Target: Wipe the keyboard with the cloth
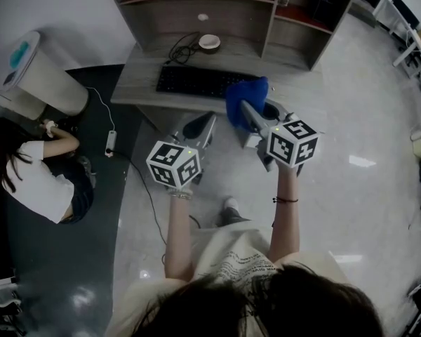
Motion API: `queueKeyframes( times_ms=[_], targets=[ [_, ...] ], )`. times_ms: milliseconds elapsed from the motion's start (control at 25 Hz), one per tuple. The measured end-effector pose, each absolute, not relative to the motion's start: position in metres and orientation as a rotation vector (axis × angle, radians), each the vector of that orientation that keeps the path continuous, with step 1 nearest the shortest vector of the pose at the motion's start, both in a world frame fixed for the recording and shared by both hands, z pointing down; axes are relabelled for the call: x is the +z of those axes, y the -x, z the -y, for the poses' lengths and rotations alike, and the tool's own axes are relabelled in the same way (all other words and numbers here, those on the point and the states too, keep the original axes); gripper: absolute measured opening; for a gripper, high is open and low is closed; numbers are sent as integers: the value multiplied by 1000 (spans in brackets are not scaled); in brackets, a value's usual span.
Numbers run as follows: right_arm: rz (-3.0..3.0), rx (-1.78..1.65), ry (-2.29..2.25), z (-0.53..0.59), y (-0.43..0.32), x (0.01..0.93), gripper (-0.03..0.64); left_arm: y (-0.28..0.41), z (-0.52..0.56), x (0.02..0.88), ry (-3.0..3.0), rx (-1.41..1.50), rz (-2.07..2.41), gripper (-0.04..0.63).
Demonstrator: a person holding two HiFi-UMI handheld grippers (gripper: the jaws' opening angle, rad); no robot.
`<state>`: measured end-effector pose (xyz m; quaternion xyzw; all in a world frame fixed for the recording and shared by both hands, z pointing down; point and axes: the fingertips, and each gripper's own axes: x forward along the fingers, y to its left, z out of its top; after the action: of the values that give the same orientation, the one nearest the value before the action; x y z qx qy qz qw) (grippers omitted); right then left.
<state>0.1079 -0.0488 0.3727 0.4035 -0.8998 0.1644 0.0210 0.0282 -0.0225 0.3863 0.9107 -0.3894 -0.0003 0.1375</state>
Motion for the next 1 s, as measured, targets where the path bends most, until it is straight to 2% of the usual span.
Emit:
queueKeyframes(
  times_ms=[1000],
  targets=[
    [2782, 600, -1260, 113, -132, 397, 60, -46, 86, 414, -2574, 63, 1133, 3]
  ],
)
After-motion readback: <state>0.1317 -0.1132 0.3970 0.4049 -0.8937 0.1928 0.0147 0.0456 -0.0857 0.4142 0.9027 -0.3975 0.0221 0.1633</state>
